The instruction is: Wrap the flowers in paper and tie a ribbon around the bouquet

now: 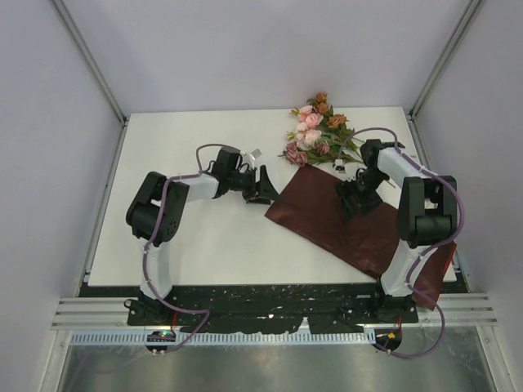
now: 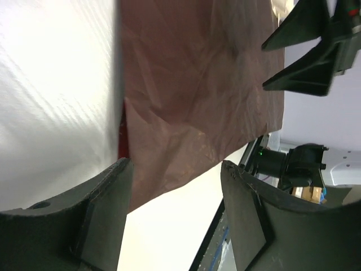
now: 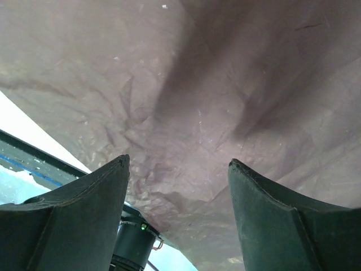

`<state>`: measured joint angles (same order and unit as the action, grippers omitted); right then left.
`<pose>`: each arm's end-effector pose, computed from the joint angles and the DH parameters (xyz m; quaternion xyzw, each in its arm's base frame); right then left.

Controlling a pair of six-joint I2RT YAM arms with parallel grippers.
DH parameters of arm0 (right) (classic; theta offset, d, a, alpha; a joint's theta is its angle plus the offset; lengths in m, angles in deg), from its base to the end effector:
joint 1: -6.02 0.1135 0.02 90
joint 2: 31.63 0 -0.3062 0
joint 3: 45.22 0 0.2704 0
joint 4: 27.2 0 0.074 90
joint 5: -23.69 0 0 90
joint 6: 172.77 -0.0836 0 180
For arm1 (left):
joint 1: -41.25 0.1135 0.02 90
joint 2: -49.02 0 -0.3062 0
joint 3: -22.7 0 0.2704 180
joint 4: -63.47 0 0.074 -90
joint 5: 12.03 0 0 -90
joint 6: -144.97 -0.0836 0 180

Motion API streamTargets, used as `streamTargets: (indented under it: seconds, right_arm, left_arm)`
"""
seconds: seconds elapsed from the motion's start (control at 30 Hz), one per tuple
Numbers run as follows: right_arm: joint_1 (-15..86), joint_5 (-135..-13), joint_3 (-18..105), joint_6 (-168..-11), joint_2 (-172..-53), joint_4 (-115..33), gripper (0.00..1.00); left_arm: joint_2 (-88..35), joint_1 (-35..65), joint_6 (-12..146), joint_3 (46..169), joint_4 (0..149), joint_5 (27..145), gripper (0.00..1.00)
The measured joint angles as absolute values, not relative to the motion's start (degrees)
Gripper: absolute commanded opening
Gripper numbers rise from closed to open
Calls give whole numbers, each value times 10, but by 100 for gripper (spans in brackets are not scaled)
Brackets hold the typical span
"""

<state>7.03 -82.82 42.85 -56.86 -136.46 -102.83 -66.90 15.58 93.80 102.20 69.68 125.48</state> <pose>0.3504 0.0299 0.1775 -0.2274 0.9629 0.1446 0.0108 0.3946 -0.2580 0.1400 0.0647 0.8512 -0.5082 0.1141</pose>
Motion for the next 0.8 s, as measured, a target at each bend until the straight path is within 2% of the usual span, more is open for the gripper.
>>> streamTargets:
  seconds: [0.27, 0.57, 0.8]
  right_arm:
    - [70, -798, 416, -575, -1415, -1004, 73]
    - [70, -788, 417, -575, -1421, -1001, 73]
    - [70, -789, 422, -576, -1426, -1005, 73]
  left_arm:
    - [-657, 176, 935, 1022, 698, 1220, 67]
    - [-687, 135, 949, 1031, 693, 1237, 56]
    - [-691, 115, 995, 1027, 635, 1262, 42]
